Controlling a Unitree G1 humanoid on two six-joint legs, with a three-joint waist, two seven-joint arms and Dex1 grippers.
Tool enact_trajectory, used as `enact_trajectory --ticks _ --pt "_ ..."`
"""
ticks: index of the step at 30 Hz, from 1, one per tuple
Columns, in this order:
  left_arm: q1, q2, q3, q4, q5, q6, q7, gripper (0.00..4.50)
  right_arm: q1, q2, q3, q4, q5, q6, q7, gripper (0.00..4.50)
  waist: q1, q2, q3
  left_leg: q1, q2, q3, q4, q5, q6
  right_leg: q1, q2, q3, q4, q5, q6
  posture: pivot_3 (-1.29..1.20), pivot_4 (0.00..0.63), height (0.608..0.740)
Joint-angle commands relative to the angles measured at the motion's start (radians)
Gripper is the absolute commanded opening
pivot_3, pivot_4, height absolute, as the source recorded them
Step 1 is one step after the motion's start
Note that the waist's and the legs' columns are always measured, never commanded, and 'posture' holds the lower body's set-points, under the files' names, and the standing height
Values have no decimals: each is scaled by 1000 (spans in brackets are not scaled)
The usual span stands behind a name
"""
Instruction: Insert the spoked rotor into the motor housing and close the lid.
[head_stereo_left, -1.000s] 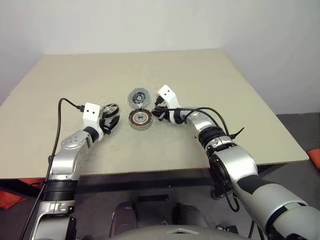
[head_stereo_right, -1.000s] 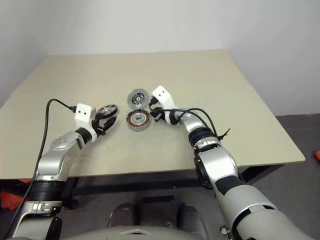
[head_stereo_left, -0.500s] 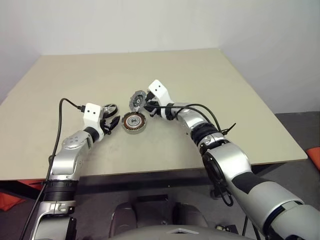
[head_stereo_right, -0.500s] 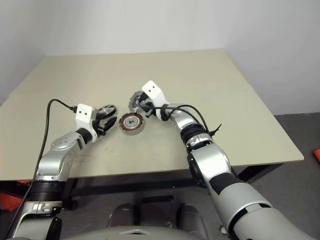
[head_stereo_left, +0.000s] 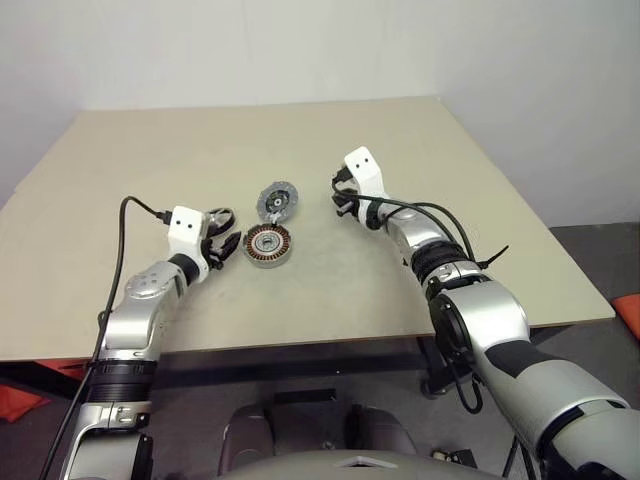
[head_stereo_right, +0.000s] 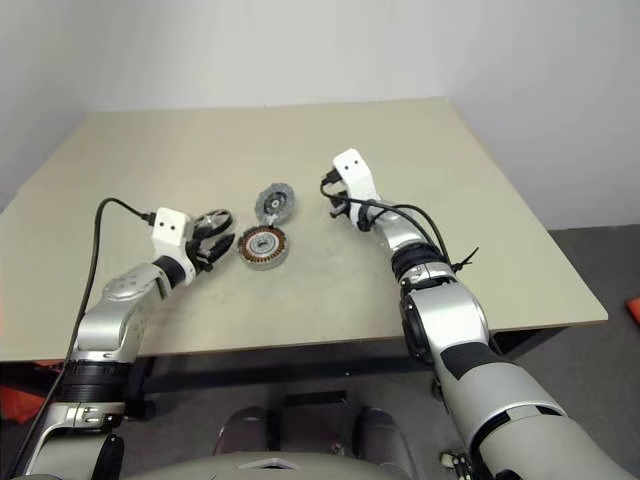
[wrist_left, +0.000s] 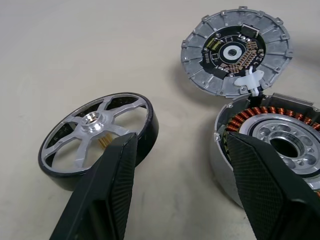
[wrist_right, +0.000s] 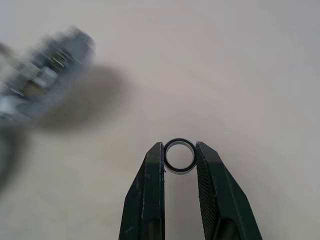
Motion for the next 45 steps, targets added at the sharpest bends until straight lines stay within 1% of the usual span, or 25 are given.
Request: enact_trajectory --ticks 1,4,8,13,24,39,45 --pt "-25 9 3 -17 0 -9 -5 3015 35 47 43 -214 55 41 179 588 -1 0 0 0 0 0 0 0 0 0 0 0 0 0 0 0 0 740" --pt "-23 8 4 -17 1 -9 -5 3015 116 73 99 -359 56 114 244 588 10 0 0 0 1 0 -1 0 0 0 0 -1 0 0 0 0 0 740" --pt "-17 10 6 -21 1 -9 -3 3015 178 97 152 -447 44 176 249 588 26 -1 0 0 -1 -1 -1 0 0 1 -2 -1 -1 -1 0 0 0 740" --pt "-13 14 10 -26 2 -8 -3 3015 187 119 183 -387 20 176 208 588 24 -1 0 3 -1 -2 -1 1 -1 3 -3 -1 0 -1 1 0 0 740" --pt "-13 25 13 -30 7 -7 0 3015 174 156 174 -240 7 174 149 588 13 -1 0 5 -2 -2 -4 1 -2 4 -3 -1 0 -1 1 0 0 740" --pt "-9 27 15 -31 10 -8 0 3015 195 171 205 -315 6 189 187 588 12 -1 0 7 -2 -2 -5 1 -2 6 -3 -1 -1 -2 1 0 0 740" --pt "-9 23 12 -31 10 -8 1 3015 189 184 209 -309 3 191 179 588 12 -1 0 7 -2 -2 -5 2 -2 6 -3 -1 -1 -2 1 0 0 740"
